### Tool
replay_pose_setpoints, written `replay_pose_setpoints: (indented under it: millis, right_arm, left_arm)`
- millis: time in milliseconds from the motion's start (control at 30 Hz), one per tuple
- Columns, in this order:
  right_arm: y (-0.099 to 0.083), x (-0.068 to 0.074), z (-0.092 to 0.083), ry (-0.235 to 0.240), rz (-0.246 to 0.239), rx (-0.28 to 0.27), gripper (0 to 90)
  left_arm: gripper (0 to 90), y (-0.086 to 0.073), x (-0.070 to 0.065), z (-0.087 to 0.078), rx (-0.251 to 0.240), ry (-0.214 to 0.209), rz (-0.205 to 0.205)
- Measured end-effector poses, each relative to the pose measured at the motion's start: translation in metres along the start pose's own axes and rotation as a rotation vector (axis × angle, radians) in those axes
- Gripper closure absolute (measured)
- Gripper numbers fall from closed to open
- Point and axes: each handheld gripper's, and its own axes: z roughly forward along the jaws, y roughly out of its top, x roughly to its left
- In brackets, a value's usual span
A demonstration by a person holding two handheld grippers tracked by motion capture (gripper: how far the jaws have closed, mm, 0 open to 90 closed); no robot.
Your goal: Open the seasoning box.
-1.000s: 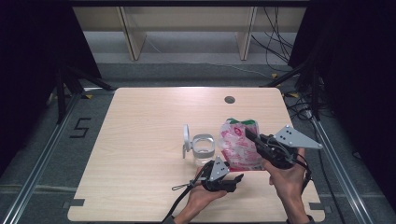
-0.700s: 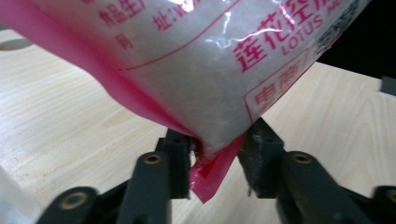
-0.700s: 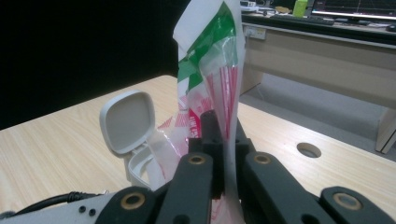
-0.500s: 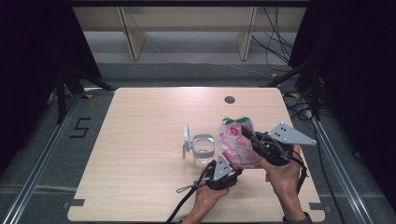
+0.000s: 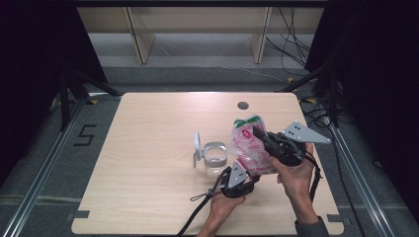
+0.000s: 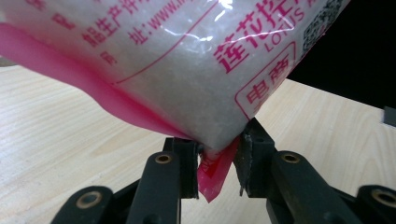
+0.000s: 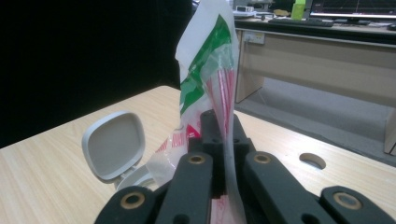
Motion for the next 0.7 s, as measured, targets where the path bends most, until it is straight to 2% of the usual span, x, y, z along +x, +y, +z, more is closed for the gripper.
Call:
replay_pose_setpoints:
  millis: [67,133,167,200,233,267,333,433,467,500,567,600,633,700]
  right_arm:
    - [0.001,0.001,0.000,-0.009,-0.001,0.016,90.0]
    - [0.002,0.000,0.001,-0.005,0.002,0.000,90.0]
    - [0.002,-0.001,0.001,-0.011,0.012,0.010,90.0]
    - [0.002,-0.004,0.002,-0.006,-0.012,-0.010,90.0]
    - [0.003,-0.003,0.001,-0.013,0.011,0.008,90.0]
    - [0.003,-0.004,0.001,-0.012,0.007,0.009,90.0]
    - [0.003,-0.004,0.002,-0.009,0.031,0.001,90.0]
    - [0.004,-0.005,0.003,-0.012,0.016,0.006,90.0]
    - [0.003,-0.004,0.005,0.003,0.011,-0.003,90.0]
    - [0.004,-0.005,0.005,-0.008,-0.011,0.005,90.0]
    - [0.003,-0.004,0.008,0.000,-0.004,0.000,90.0]
    - [0.003,-0.002,0.008,0.005,0.014,0.022,90.0]
    - [0.003,-0.003,0.008,-0.006,-0.002,0.024,90.0]
    - [0.003,-0.002,0.010,0.004,0.006,0.022,90.0]
  left_arm:
    - [71.7,0.001,-0.001,0.002,-0.005,-0.008,-0.006]
    - [71.8,0.003,-0.002,0.003,-0.002,-0.002,-0.001]
    - [71.9,0.003,-0.002,0.005,-0.014,-0.019,-0.004]
    - [71.9,0.003,-0.003,0.006,-0.018,-0.008,-0.009]
    - [71.9,0.004,-0.003,0.006,-0.007,-0.009,-0.007]
    - [72.0,0.005,-0.003,0.006,-0.005,-0.008,-0.004]
    - [72.0,0.005,-0.004,0.007,-0.004,-0.009,-0.006]
    - [72.1,0.005,-0.004,0.010,-0.023,-0.010,-0.012]
    - [72.2,0.005,-0.005,0.009,-0.017,-0.004,-0.009]
    - [72.2,0.005,-0.006,0.009,-0.010,-0.012,-0.015]
    - [72.3,0.004,-0.007,0.009,-0.015,-0.007,-0.026]
    - [72.3,0.003,-0.007,0.010,-0.016,-0.011,-0.027]
    - [72.3,0.003,-0.007,0.010,-0.017,-0.010,-0.028]
    - [72.3,0.003,-0.006,0.010,-0.017,-0.006,-0.029]
